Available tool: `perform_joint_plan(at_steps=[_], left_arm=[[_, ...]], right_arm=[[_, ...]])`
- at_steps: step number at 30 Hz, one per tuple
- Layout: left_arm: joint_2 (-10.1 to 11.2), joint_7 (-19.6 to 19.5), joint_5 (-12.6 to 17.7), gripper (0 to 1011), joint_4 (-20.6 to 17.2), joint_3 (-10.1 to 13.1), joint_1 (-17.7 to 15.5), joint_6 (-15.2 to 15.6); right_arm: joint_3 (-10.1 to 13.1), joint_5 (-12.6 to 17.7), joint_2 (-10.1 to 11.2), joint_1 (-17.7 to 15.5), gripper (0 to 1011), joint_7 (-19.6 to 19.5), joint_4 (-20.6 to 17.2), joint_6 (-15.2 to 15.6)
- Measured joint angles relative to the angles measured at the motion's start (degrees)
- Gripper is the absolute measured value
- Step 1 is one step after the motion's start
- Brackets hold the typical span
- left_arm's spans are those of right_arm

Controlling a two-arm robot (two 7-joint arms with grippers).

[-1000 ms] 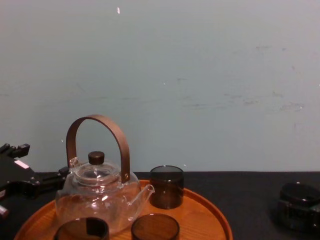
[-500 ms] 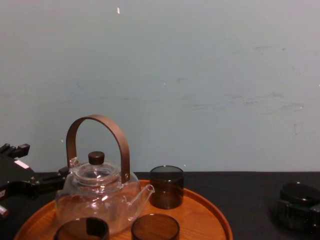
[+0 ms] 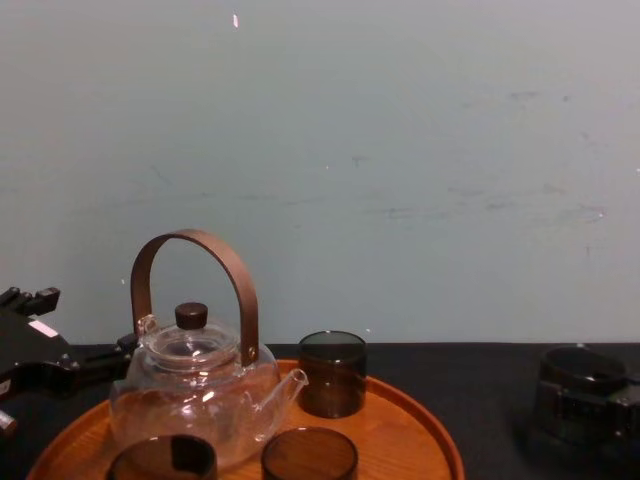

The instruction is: Pick up the glass from the table and place it on the tray.

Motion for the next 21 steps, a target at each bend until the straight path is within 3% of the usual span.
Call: perform_joint_plan(at_steps=[9, 21], left_arm=[[0.00, 0.00, 0.00, 1001, 0.00, 0.00, 0.00, 0.00], [0.00, 0.00, 0.00, 1001, 0.00, 0.00, 0.00, 0.00]], right_arm=[[-2.59, 0.79, 0.44, -0.96, 920, 1.94, -4.88, 1.29], [-7.05, 1.11, -1.22, 2.15, 920, 4.26, -3.01, 1.15]])
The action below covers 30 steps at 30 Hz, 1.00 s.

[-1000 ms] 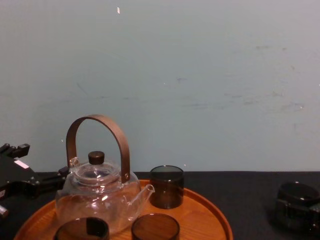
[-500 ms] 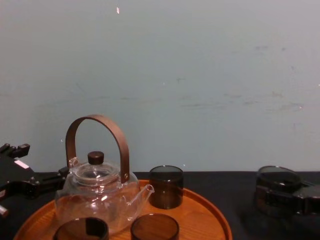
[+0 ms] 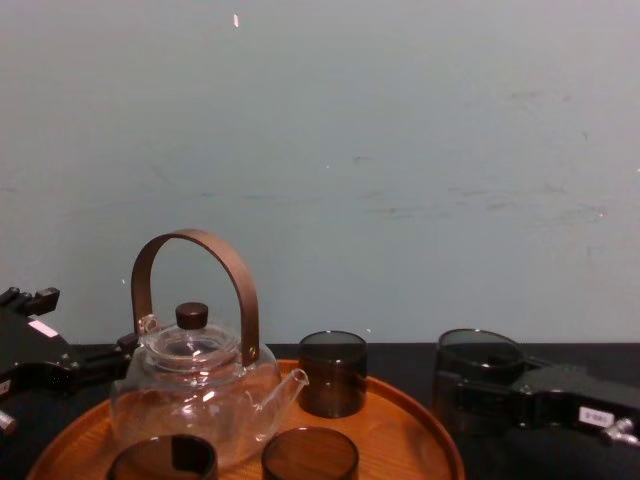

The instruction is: Pick up the glass from the table and place it on the tray.

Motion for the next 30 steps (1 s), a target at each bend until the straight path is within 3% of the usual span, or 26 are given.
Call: perform_joint_plan(at_steps=[16, 30], left_arm=[[0.00, 0.00, 0.00, 1001, 0.00, 0.00, 0.00, 0.00], [0.00, 0.00, 0.00, 1002, 0.00, 0.00, 0.00, 0.00]], right_arm=[[-3.60, 0.17, -3.79, 5.32, 920, 2.37, 8.59, -2.61], [-5.11, -0.92, -6.16, 8.49, 920, 3.78, 14.91, -4.72]])
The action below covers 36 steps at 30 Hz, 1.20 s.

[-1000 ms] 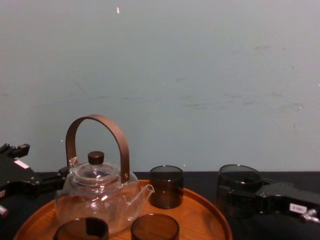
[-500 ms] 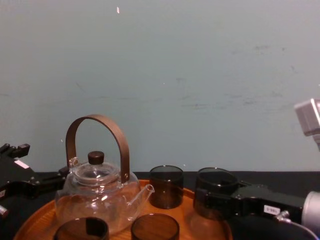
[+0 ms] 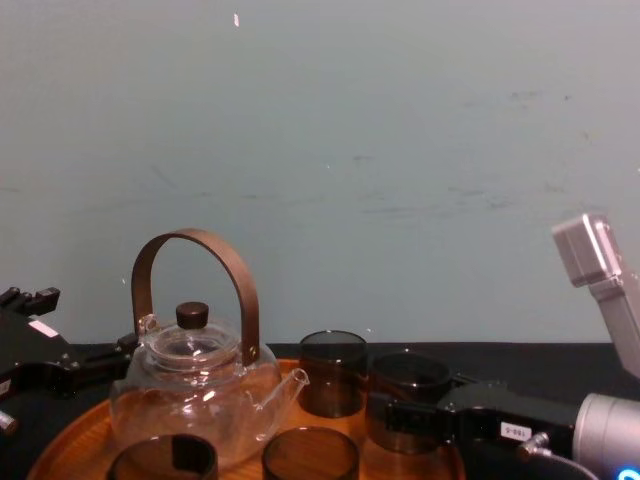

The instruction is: Pick up the glass from the table and place it on the tray.

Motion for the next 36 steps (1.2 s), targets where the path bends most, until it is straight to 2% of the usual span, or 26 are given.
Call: perform_joint_plan(at_steps=[12, 35, 36], left_arm=[[0.00, 0.00, 0.00, 1001, 0.00, 0.00, 0.00, 0.00], [0.00, 0.00, 0.00, 1001, 0.00, 0.00, 0.00, 0.00], [0.00, 0.00, 0.00, 1001, 0.00, 0.00, 0.00, 0.00]], right_arm=[[0.01, -0.76, -1.89, 2.36, 920, 1.43, 5.32, -2.09], [0.27, -1.06, -2.27, 2.62, 918, 1.48, 6.01, -2.45], [0.27, -1.05, -2.27, 2.62, 947, 1.49, 6.00, -2.45]])
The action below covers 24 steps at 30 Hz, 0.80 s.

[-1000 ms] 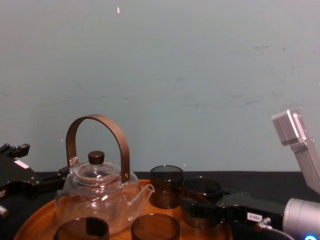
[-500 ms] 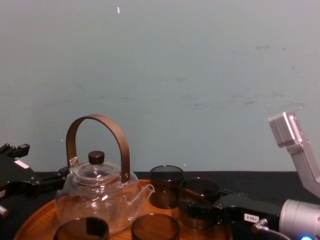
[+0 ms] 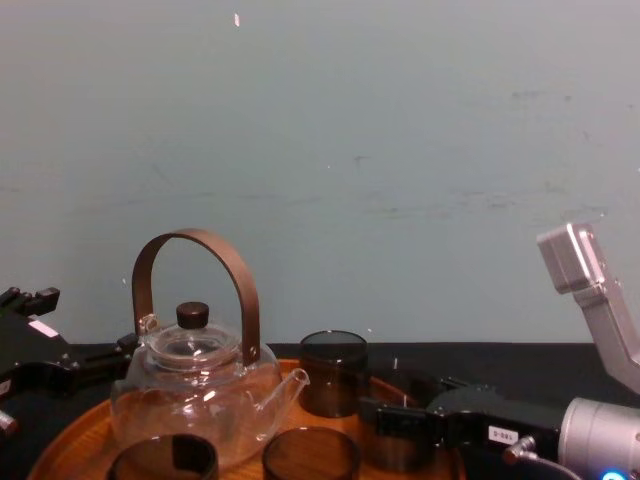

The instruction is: Pick up the glass from the table and place it on the tray.

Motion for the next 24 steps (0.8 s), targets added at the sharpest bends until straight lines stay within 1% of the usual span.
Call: perform_joint_plan(at_steps=[3, 8, 11, 16, 24], left_arm=[[0.00, 0.00, 0.00, 1001, 0.00, 0.00, 0.00, 0.00], [0.00, 0.00, 0.00, 1001, 0.00, 0.00, 0.00, 0.00], [0.00, 0.00, 0.00, 1001, 0.00, 0.00, 0.00, 0.00], [0.00, 0.00, 0.00, 1001, 0.00, 0.00, 0.00, 0.00], [0.00, 0.00, 0.00, 1001, 0.00, 0.00, 0.00, 0.00]], right_arm=[[0.00, 0.02, 0.01, 0.00, 1002, -0.01, -0.02, 0.01], [0.34, 0.12, 0.32, -0.67, 1002, -0.03, -1.21, -0.18], [0.78, 0.14, 0.93, -1.81, 1002, -0.43, -3.45, -0.52], [1.05, 0.19, 1.55, -2.94, 1002, -0.80, -5.93, -0.54], [1.66, 1.28, 2.78, -4.83, 1002, -0.90, -10.11, 0.18]])
